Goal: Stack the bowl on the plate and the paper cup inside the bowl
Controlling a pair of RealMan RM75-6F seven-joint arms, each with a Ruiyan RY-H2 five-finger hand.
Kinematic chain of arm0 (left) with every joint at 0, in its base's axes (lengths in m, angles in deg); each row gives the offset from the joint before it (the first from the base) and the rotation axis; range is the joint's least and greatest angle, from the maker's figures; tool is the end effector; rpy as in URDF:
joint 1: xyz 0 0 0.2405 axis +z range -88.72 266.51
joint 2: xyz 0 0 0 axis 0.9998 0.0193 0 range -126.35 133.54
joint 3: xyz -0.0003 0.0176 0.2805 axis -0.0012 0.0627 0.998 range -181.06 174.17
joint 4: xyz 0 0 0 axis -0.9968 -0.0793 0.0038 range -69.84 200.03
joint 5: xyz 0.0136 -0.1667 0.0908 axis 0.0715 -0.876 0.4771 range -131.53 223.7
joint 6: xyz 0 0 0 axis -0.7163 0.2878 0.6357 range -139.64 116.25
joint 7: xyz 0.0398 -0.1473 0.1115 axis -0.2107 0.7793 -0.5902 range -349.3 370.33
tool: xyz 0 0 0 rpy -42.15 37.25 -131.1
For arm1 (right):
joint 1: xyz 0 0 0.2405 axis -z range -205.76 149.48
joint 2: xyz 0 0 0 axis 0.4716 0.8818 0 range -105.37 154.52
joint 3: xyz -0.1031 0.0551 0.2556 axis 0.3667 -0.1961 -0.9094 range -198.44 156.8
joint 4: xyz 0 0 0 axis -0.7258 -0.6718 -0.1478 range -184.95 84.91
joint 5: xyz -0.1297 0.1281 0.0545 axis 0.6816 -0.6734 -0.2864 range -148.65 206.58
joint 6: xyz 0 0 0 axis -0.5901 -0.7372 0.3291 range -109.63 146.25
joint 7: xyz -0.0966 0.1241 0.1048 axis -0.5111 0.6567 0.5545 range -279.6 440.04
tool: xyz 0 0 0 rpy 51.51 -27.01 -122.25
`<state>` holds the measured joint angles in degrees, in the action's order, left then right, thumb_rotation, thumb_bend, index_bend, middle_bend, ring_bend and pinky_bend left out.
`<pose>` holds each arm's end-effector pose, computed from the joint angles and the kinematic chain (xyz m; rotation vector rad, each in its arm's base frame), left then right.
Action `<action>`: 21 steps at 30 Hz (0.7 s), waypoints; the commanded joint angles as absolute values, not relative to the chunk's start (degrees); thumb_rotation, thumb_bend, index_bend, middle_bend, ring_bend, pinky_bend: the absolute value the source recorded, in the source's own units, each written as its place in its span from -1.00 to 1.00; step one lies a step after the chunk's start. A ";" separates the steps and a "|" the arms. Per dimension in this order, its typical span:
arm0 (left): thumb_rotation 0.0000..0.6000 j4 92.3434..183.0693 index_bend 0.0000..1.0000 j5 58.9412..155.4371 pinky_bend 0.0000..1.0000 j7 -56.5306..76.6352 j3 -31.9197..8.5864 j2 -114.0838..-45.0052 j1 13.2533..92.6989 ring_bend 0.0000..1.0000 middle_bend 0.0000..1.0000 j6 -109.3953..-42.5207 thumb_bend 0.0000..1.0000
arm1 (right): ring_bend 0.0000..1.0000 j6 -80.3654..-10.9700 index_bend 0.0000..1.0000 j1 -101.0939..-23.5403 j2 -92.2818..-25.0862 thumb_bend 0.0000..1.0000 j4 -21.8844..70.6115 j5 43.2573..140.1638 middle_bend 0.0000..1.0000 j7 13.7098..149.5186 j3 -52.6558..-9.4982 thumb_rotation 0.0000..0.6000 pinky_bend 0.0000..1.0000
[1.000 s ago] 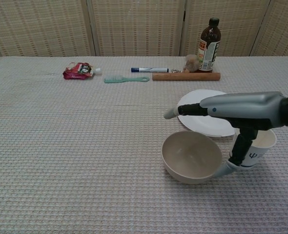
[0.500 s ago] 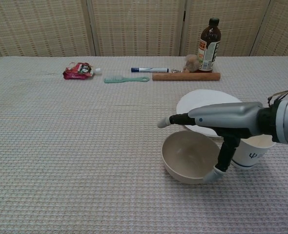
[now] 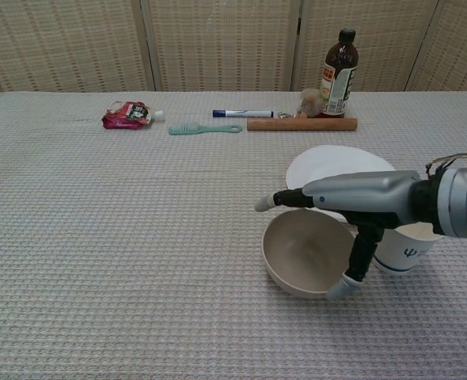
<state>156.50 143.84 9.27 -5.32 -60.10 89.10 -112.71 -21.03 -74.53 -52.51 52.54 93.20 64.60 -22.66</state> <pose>-0.2921 0.1877 0.2201 -1.3678 -0.6557 -1.0803 -0.1397 -0.3189 -0.0292 2.2961 -1.1575 0.7201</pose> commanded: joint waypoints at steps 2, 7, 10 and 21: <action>1.00 156.50 -0.65 143.86 -0.10 9.21 -5.30 -60.12 89.12 -0.78 -0.69 -112.65 -0.48 | -1.00 -21.54 -1.00 -74.54 -52.37 -1.00 52.66 93.58 -1.00 64.88 -22.48 1.00 -1.00; 1.00 156.52 -0.65 143.88 -0.10 9.02 -5.33 -60.19 89.08 -0.78 -0.69 -112.49 -0.48 | -1.00 -21.70 -1.00 -74.60 -52.10 -1.00 52.75 93.96 -1.00 65.48 -22.25 1.00 -1.00; 1.00 156.53 -0.65 143.88 -0.10 8.99 -5.35 -60.22 89.06 -0.78 -0.69 -112.41 -0.48 | -1.00 -21.64 -1.00 -74.71 -52.06 -1.00 52.73 94.10 -1.00 65.59 -21.99 1.00 -1.00; 1.00 156.54 -0.65 144.06 -0.10 9.15 -5.40 -60.18 89.21 -0.78 -0.69 -112.69 -0.48 | -1.00 -21.64 -1.00 -75.18 -52.37 -1.00 52.43 93.78 -1.00 65.24 -21.18 1.00 -1.00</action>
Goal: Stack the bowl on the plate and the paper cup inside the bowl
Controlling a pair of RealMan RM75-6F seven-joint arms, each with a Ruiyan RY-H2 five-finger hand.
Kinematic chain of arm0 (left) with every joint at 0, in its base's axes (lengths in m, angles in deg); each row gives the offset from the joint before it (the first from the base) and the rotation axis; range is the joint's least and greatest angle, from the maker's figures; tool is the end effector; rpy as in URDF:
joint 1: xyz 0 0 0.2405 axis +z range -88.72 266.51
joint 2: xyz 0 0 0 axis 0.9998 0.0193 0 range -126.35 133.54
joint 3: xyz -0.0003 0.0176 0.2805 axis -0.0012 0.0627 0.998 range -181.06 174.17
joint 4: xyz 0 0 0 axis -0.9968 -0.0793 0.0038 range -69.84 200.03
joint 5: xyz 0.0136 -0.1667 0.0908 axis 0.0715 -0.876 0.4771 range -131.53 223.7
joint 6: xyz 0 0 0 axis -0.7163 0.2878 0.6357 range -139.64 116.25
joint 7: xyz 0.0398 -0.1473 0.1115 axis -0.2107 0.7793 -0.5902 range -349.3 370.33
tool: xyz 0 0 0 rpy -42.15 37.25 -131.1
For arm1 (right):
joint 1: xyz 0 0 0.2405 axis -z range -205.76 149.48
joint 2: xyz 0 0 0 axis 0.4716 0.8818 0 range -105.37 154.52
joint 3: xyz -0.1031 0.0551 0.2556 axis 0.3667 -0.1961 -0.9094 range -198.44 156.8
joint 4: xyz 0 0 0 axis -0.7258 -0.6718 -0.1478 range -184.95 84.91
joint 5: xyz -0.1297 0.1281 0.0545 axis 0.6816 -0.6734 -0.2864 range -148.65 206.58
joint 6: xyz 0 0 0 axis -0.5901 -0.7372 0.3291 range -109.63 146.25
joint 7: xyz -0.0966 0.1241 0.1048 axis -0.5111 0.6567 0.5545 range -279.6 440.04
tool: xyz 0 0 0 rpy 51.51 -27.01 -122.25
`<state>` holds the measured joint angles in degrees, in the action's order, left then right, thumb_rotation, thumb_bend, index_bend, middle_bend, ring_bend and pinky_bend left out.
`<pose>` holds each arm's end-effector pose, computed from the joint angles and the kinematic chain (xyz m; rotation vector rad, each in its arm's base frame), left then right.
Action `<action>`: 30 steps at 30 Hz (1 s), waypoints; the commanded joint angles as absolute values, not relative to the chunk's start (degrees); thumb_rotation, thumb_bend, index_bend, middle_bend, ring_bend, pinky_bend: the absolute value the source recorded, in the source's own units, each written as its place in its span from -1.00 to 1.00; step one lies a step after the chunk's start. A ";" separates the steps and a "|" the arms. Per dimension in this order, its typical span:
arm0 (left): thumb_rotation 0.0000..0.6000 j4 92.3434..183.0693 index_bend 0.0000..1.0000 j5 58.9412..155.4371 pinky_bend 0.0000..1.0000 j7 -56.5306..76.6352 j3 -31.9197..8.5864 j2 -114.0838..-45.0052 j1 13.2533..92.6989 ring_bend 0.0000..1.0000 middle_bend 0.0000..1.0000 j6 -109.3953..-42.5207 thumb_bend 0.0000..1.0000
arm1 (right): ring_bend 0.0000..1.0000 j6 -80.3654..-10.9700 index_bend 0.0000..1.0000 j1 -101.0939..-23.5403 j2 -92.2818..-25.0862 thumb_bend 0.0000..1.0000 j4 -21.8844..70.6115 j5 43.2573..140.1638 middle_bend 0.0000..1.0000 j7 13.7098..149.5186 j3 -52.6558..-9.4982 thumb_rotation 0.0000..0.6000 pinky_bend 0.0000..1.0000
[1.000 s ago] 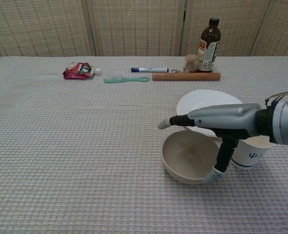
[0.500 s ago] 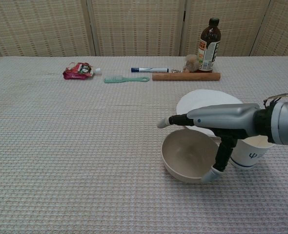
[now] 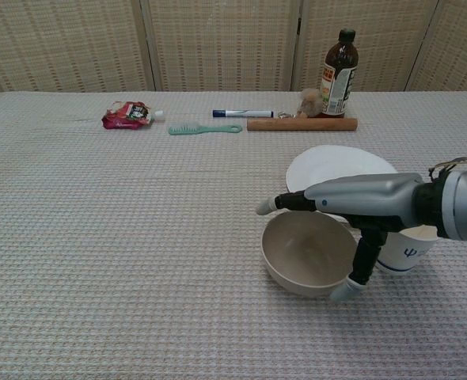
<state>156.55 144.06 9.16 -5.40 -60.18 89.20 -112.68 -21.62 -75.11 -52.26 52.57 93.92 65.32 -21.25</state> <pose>-0.2915 0.1873 0.2195 -1.3689 -0.6549 -1.0818 -0.1417 -0.3167 -0.0293 2.3084 -1.1496 0.7090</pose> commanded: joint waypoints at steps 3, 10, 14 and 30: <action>1.00 156.53 -0.65 144.08 -0.10 9.21 -5.41 -60.16 89.24 -0.78 -0.69 -112.72 -0.48 | -1.00 -21.71 -1.00 -75.29 -52.62 -1.00 52.01 93.40 -1.00 65.18 -21.10 1.00 -1.00; 1.00 156.51 -0.65 144.12 -0.10 9.25 -5.43 -60.15 89.27 -0.78 -0.69 -112.72 -0.48 | -0.97 -21.89 -1.00 -75.47 -53.11 -0.88 51.45 93.51 -0.97 65.31 -20.95 1.00 -0.87; 1.00 156.52 -0.65 144.22 -0.10 9.22 -5.41 -60.15 89.28 -0.78 -0.69 -112.72 -0.48 | -0.72 -22.51 -0.95 -75.30 -53.33 -0.72 51.41 94.01 -0.79 65.33 -20.88 1.00 -0.42; 1.00 156.54 -0.65 144.31 -0.10 8.99 -5.36 -60.20 89.27 -0.78 -0.69 -112.50 -0.48 | -0.63 -26.24 -0.90 -75.33 -51.28 -0.66 52.67 94.63 -0.72 68.52 -25.67 1.00 -0.27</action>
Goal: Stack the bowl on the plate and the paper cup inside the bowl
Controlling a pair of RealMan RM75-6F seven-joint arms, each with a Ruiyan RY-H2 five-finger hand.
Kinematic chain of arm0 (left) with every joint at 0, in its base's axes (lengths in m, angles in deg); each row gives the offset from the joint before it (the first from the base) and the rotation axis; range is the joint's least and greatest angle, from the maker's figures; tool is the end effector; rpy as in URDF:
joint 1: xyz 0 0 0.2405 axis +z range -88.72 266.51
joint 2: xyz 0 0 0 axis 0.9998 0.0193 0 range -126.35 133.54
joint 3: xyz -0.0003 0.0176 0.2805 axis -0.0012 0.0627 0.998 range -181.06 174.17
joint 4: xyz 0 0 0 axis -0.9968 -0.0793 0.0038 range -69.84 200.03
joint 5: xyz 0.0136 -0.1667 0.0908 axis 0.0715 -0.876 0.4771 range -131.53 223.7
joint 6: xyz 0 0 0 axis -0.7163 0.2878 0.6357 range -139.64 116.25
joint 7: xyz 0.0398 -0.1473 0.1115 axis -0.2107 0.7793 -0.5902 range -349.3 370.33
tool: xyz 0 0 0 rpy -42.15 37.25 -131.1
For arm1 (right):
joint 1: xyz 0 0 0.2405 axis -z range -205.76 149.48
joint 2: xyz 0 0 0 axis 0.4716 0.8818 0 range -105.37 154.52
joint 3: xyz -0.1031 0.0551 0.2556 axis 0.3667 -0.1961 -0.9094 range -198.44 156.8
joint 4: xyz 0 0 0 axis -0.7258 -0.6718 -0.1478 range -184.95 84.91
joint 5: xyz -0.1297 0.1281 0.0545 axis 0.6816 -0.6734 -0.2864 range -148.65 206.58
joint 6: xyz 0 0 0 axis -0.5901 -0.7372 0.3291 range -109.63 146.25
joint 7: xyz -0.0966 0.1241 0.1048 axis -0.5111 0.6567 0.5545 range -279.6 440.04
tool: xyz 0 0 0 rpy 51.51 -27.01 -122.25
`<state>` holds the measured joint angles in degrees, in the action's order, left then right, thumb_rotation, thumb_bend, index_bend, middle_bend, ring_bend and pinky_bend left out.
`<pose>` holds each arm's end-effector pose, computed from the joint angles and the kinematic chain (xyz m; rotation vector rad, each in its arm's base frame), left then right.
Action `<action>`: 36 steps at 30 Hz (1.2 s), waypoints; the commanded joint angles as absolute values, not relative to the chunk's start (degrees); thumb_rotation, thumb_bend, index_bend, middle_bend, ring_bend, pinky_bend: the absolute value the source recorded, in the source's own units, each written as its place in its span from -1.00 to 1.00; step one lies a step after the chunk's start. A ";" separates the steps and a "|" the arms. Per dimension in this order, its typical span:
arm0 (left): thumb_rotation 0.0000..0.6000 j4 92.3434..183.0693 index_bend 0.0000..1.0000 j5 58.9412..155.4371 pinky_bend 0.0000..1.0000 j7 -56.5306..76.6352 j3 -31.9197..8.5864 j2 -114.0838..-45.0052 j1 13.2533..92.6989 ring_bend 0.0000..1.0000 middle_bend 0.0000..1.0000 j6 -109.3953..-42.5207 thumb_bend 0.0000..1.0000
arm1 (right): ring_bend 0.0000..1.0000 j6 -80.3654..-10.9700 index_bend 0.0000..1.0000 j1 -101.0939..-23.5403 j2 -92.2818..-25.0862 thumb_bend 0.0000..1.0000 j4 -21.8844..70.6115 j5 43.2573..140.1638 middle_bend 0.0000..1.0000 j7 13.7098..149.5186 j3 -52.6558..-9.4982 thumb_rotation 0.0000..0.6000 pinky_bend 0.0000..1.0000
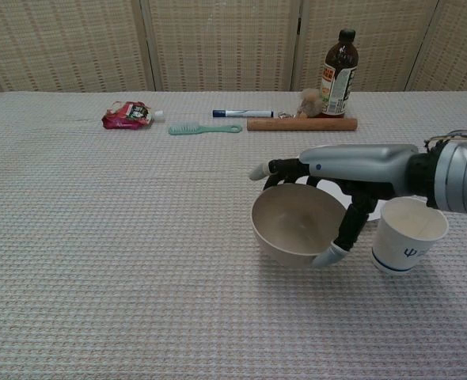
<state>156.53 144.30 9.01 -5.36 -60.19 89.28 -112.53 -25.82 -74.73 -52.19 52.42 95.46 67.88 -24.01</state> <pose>-0.2914 0.1868 0.2186 -1.3743 -0.6548 -1.0791 -0.1251 -0.3344 -0.0133 2.2206 -1.1330 0.8520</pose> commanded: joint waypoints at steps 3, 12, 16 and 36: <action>1.00 156.54 -0.65 144.23 -0.10 8.91 -5.36 -60.24 89.24 -0.78 -0.69 -112.36 -0.48 | -0.63 -26.45 -0.90 -76.42 -50.39 -0.67 51.88 91.98 -0.72 68.15 -27.86 1.00 -0.27; 1.00 156.46 -0.65 144.01 -0.10 8.62 -5.39 -60.37 89.00 -0.78 -0.69 -111.74 -0.49 | -0.63 -23.54 -0.90 -79.70 -49.48 -0.69 44.25 80.13 -0.72 68.40 -31.12 1.00 -0.27; 1.00 156.43 -0.65 143.96 -0.10 8.63 -5.40 -60.35 88.99 -0.78 -0.69 -111.70 -0.48 | -0.63 -22.79 -0.90 -80.66 -49.55 -0.69 40.77 76.60 -0.72 68.03 -31.25 1.00 -0.27; 1.00 156.19 -0.65 143.16 -0.10 8.23 -5.65 -60.66 88.61 -0.78 -0.69 -110.84 -0.48 | -0.63 -16.41 -0.90 -81.49 -51.10 -0.70 31.35 72.70 -0.72 70.18 -27.94 1.00 -0.27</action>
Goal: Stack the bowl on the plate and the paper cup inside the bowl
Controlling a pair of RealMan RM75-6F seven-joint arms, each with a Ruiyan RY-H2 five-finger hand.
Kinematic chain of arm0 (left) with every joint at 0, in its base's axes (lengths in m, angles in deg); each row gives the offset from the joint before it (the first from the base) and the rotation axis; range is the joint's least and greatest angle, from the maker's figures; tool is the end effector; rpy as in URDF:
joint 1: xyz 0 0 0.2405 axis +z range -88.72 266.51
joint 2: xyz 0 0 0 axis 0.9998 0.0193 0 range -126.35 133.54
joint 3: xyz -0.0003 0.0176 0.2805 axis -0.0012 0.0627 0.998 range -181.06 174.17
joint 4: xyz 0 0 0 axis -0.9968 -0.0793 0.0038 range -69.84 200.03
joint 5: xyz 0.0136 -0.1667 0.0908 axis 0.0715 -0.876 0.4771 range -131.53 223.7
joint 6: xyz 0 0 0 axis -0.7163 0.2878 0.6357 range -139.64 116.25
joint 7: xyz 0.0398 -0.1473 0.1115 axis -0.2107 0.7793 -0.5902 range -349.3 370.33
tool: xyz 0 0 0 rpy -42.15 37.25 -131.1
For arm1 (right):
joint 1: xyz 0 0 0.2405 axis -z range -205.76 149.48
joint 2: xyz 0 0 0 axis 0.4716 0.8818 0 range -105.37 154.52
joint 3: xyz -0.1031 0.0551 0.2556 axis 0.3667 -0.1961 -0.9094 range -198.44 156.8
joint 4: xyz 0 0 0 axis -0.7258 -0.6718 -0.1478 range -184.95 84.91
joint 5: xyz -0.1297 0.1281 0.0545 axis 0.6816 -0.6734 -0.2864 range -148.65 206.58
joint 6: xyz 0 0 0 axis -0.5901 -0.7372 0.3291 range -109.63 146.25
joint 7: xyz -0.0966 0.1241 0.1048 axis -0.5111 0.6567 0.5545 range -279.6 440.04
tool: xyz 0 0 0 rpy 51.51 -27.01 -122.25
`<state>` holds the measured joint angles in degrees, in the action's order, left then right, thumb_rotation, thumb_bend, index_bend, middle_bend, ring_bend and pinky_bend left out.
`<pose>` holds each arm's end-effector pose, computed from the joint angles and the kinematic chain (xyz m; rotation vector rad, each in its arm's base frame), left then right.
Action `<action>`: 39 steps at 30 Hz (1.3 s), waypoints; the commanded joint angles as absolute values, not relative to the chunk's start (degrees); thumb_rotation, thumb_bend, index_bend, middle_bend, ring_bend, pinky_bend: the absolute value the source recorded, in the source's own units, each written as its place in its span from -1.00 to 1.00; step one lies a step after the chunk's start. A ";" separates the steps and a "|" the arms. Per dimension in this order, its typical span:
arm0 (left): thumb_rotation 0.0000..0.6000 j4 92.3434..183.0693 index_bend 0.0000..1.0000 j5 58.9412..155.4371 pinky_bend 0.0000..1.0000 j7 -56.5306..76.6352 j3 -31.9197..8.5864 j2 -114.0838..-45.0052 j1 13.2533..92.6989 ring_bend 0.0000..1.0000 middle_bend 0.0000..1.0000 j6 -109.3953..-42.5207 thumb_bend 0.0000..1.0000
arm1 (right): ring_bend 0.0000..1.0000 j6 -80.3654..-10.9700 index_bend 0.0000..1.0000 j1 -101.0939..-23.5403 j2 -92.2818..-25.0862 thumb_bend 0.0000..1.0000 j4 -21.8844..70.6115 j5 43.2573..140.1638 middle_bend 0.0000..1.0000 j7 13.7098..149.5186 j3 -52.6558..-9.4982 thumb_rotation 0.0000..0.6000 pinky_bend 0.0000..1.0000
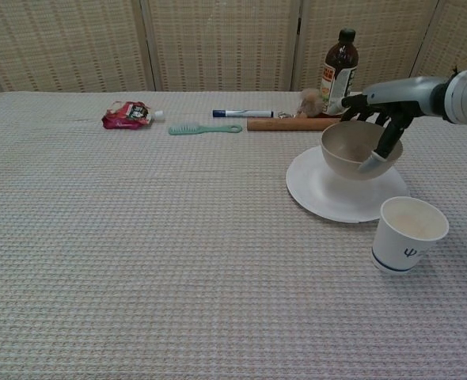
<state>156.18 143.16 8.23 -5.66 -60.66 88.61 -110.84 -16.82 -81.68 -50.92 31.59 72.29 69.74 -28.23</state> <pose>-0.2950 0.1927 0.2139 -1.3814 -0.6624 -1.0516 -0.1891 -0.4521 0.0360 1.8269 -1.2488 0.6664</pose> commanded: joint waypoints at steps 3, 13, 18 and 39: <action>1.00 156.23 -0.65 143.32 -0.10 8.11 -5.57 -60.66 88.62 -0.78 -0.69 -110.85 -0.48 | -0.63 -16.17 -0.90 -81.31 -51.76 -0.70 30.56 73.33 -0.73 70.83 -27.78 1.00 -0.27; 1.00 156.16 -0.65 143.17 -0.10 8.41 -5.62 -60.59 88.63 -0.78 -0.69 -110.93 -0.48 | -0.63 -14.73 -0.90 -81.01 -54.36 -0.71 26.64 74.62 -0.80 73.31 -27.83 1.00 -0.27; 1.00 156.17 -0.65 143.15 -0.10 8.32 -5.61 -60.62 88.58 -0.78 -0.69 -110.83 -0.48 | -0.64 -14.44 -0.90 -80.75 -55.06 -0.76 25.68 75.73 -0.84 74.52 -28.11 1.00 -0.27; 1.00 156.11 -0.65 142.90 -0.10 8.61 -5.68 -60.57 88.47 -0.78 -0.69 -110.68 -0.48 | -1.00 -11.24 -1.00 -81.20 -54.47 -0.98 24.88 76.31 -1.00 76.34 -27.89 1.00 -0.81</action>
<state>156.10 142.90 8.61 -5.67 -60.57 88.47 -110.68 -11.35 -81.14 -54.56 24.80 76.38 76.29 -27.96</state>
